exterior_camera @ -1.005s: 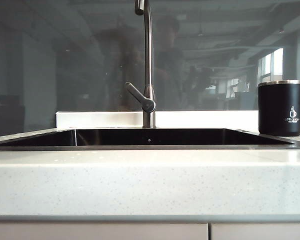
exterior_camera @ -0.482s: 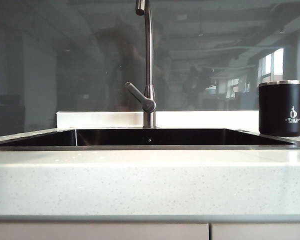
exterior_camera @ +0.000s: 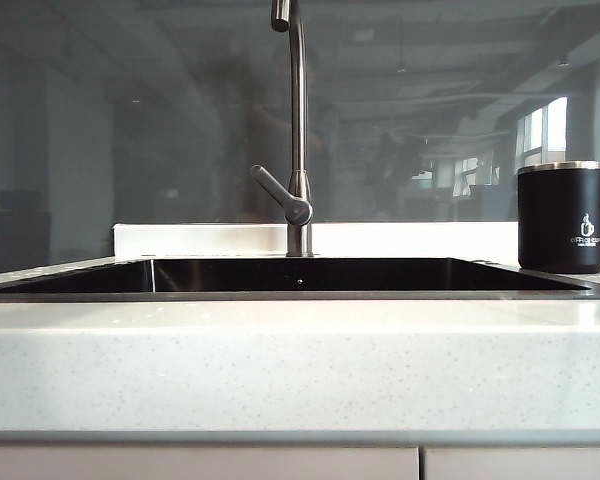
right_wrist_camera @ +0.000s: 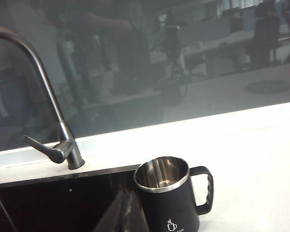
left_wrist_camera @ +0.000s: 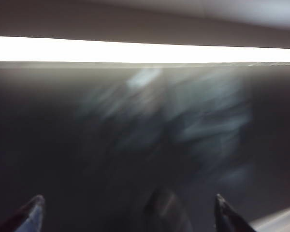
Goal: Pick up the mug next to the sink, go to the faucet to get some water, pour the water into the sink, and finally put the mug back to its place.
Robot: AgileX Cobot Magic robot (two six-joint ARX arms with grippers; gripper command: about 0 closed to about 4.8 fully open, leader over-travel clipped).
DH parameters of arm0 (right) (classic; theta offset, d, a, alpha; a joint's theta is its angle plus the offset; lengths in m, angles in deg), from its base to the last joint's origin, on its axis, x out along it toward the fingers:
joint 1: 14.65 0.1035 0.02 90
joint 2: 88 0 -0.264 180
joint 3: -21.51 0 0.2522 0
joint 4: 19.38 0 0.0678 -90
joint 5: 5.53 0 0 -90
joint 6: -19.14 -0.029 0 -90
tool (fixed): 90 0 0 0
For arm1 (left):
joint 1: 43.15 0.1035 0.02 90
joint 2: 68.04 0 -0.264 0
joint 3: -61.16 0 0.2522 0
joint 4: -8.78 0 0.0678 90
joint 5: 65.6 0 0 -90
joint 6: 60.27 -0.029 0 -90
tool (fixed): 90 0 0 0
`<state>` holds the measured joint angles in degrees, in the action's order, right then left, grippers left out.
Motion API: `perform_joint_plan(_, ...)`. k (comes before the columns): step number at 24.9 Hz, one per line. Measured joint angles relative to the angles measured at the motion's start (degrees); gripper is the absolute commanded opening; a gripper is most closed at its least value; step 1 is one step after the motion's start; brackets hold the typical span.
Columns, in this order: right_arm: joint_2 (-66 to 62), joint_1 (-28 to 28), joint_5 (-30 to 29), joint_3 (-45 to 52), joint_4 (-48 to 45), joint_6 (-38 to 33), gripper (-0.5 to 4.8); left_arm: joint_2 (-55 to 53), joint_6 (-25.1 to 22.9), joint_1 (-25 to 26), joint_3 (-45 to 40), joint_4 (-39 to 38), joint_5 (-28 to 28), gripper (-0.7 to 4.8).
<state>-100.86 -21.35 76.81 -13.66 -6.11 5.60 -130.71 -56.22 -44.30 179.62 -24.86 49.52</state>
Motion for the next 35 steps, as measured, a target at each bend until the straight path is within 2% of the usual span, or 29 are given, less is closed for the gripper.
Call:
perform_joint_plan(1, 0.0, 0.0, 0.0, 0.0, 0.0, 0.0, -0.01, 1.4, -1.6, -1.1, -1.7, -6.0, -3.7, 4.79)
perform_joint_plan(3, 0.0, 0.0, 0.0, 0.0, 0.0, 0.0, -0.01, 3.7, -3.4, -2.4, -5.5, -11.6, -5.1, 4.79)
perform_joint_plan(4, 0.0, 0.1, -0.1, 0.0, 0.0, 0.0, -0.01, 6.5, -5.0, -2.7, -10.7, -13.2, -5.8, 4.79)
perform_joint_plan(5, 0.0, 0.0, 0.1, 0.0, 0.0, 0.0, -0.01, 10.6, -6.3, -2.7, -15.1, -13.1, -6.2, 4.79)
perform_joint_plan(7, 0.0, 0.1, 0.1, 0.0, 0.0, 0.0, -0.01, 17.4, -7.1, -2.7, -22.4, -7.8, -6.3, 4.79)
perform_joint_plan(12, 0.0, 0.0, 0.0, 0.0, 0.0, 0.0, -0.01, 28.0, -6.3, -2.7, -40.6, 4.7, -5.2, 4.79)
perform_joint_plan(14, 0.0, 0.0, 0.0, 0.0, 0.0, 0.0, -0.01, 32.5, -4.8, -2.7, -50.2, 2.6, -7.0, 4.79)
perform_joint_plan(16, 0.0, 0.0, 0.0, 0.0, 0.0, 0.0, -0.01, 37.7, -4.4, -2.4, -55.9, 1.0, -7.3, 4.79)
perform_joint_plan(23, 0.0, 0.0, 0.0, 0.0, 0.0, 0.0, -0.01, 47.0, -3.1, -0.2, -62.7, -3.2, -7.2, 4.79)
perform_joint_plan(31, 0.0, 0.0, 0.0, 0.0, 0.0, 0.0, -0.01, 54.9, -1.9, -0.2, -62.4, -4.0, -7.7, 4.79)
perform_joint_plan(35, 0.0, 0.0, 0.0, 0.0, 0.0, 0.0, -0.01, 55.2, -1.9, -0.2, -62.4, -4.0, -7.6, 4.79)
